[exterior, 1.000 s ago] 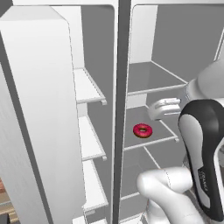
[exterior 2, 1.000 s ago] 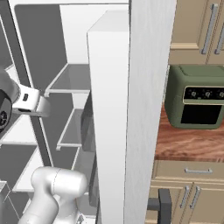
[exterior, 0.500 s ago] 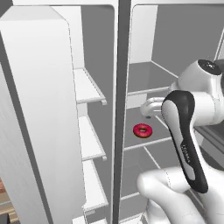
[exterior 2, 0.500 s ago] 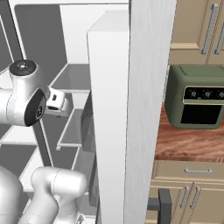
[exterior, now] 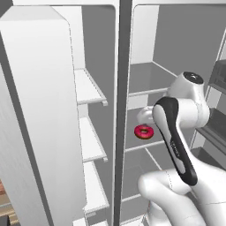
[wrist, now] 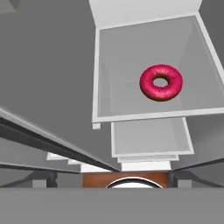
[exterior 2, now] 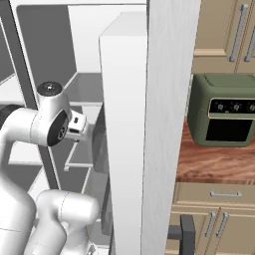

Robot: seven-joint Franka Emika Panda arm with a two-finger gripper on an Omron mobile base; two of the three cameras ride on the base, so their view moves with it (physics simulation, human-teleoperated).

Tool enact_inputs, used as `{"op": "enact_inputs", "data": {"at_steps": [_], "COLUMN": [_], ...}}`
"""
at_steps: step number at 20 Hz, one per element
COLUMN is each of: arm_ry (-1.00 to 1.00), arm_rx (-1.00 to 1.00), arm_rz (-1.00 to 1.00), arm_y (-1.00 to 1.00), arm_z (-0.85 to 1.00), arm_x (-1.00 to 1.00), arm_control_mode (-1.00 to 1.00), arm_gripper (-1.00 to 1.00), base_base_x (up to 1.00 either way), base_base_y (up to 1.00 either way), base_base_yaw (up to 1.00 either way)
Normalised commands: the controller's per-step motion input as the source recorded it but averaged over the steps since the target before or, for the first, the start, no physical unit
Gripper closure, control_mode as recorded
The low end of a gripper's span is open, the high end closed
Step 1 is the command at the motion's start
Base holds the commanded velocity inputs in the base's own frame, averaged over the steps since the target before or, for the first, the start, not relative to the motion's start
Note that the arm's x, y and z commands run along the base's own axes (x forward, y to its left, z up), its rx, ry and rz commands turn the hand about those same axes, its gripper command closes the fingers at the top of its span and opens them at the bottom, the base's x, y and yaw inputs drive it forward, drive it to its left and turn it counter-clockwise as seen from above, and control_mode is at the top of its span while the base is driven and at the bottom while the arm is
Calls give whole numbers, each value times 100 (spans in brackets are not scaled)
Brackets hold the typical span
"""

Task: Take the cupcake and donut from the fridge and place them on the empty tray on the dining counter.

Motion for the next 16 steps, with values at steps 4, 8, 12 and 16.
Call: {"op": "enact_inputs", "data": {"at_steps": [4,8,12,16], "arm_ry": [5,4,4,1], "arm_rx": [-3,-6,-11,-5], "arm_rz": [0,0,0,0], "arm_y": [-17,-21,-16,-42], "arm_z": [-42,-36,-26,-19], "arm_x": [27,22,25,21], "arm_control_mode": [-100,-100,-100,-100], "arm_gripper": [-100,-100,-100,-100], "base_base_x": [0,0,0,0], "base_base_y": [0,0,0,0], "base_base_yaw": [0,0,0,0]}}
